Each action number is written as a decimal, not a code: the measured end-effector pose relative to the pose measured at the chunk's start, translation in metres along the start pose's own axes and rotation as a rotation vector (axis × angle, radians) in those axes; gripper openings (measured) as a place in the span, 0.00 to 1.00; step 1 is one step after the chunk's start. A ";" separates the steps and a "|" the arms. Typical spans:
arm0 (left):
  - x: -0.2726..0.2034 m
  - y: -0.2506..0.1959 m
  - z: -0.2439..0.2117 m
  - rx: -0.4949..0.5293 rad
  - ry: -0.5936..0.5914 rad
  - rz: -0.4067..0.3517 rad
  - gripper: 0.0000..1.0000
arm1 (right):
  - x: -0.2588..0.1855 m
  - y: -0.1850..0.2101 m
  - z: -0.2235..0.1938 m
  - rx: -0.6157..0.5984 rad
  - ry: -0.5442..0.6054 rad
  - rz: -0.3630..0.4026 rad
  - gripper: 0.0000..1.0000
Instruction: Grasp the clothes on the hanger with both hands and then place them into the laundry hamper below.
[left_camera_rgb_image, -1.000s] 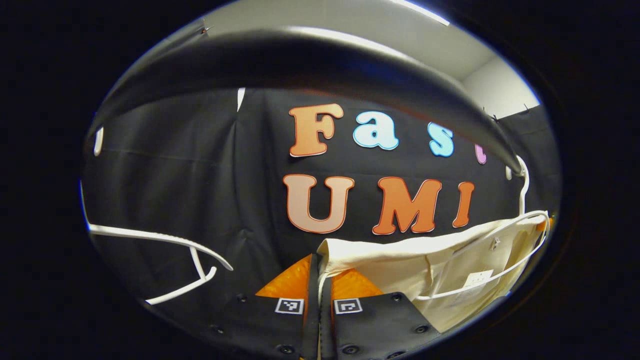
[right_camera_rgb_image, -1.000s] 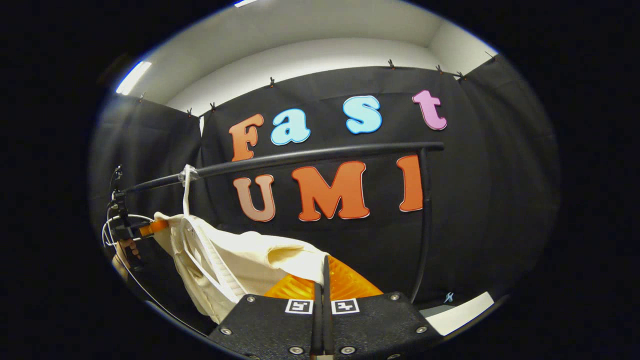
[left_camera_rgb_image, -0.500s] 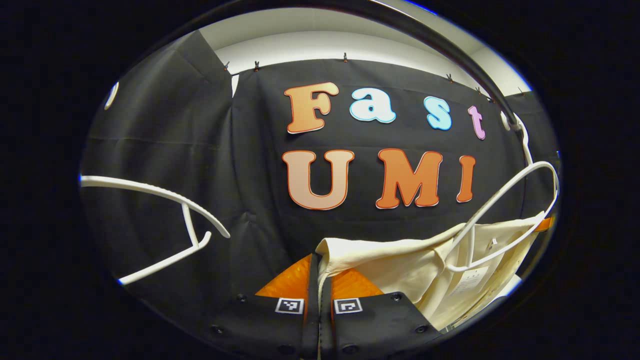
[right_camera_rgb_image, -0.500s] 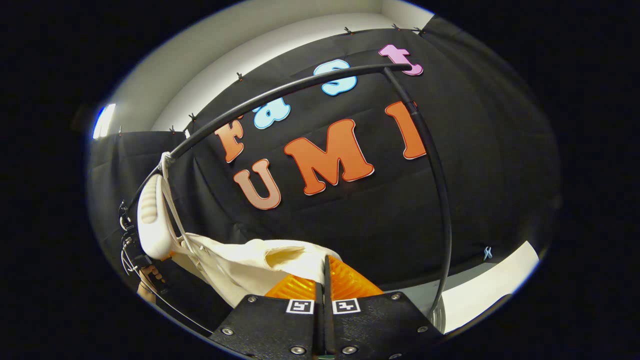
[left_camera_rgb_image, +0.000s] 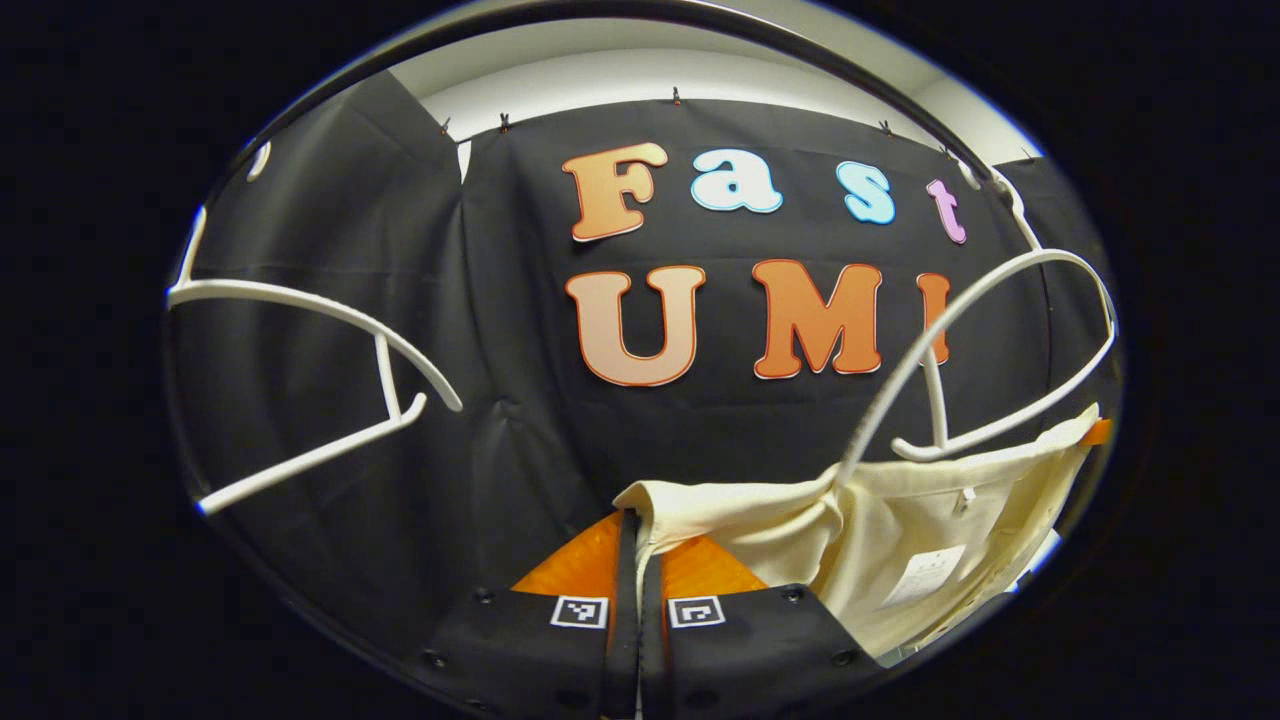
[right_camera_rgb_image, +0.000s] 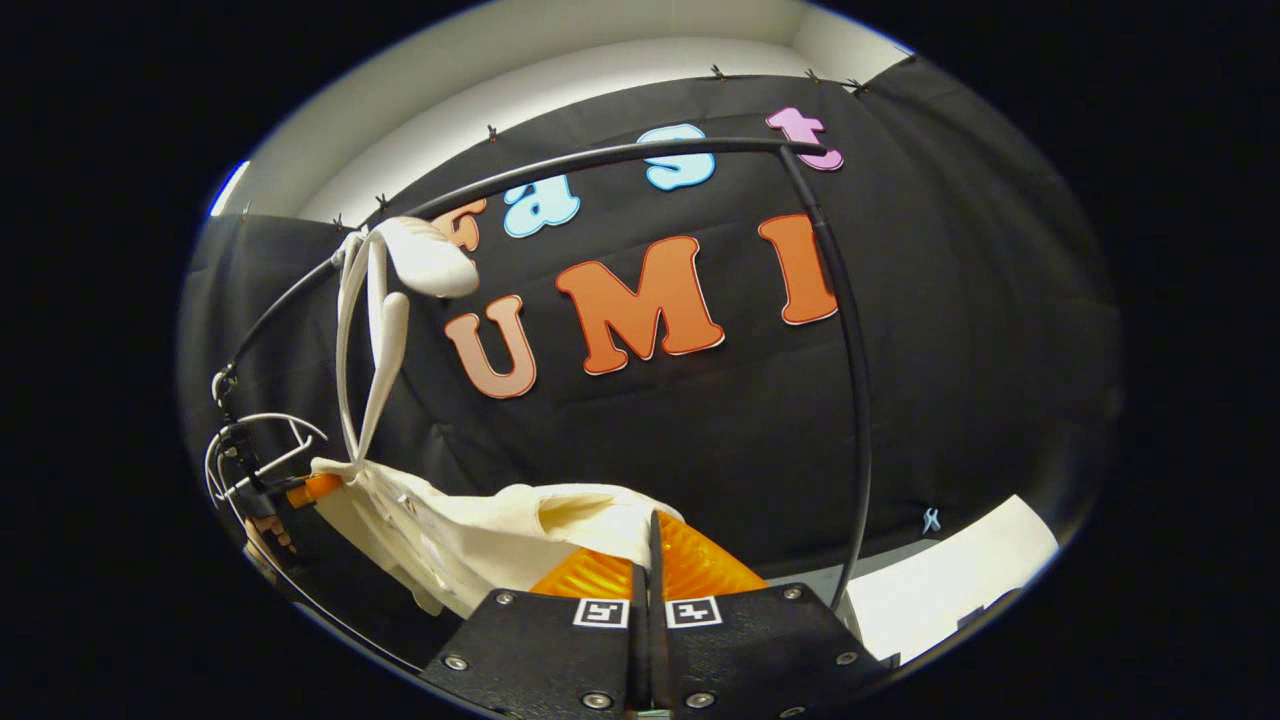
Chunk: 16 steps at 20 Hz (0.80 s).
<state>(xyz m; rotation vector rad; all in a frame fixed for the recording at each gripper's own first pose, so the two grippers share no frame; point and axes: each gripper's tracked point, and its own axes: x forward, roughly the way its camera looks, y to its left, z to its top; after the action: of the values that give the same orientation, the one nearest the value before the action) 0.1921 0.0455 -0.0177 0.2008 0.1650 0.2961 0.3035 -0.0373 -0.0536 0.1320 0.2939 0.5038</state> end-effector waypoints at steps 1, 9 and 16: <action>-0.004 -0.003 -0.011 -0.004 0.025 -0.008 0.08 | -0.002 -0.001 -0.005 -0.008 0.004 -0.016 0.00; -0.017 -0.060 -0.065 -0.011 0.133 -0.121 0.08 | 0.008 0.022 -0.066 0.022 0.092 -0.053 0.00; -0.031 -0.105 -0.089 -0.033 0.187 -0.212 0.08 | 0.015 0.043 -0.102 0.054 0.133 -0.069 0.00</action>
<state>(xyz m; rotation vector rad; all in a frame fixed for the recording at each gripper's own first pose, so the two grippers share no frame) 0.1742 -0.0474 -0.1229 0.1213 0.3635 0.1062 0.2648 0.0126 -0.1455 0.1406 0.4407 0.4373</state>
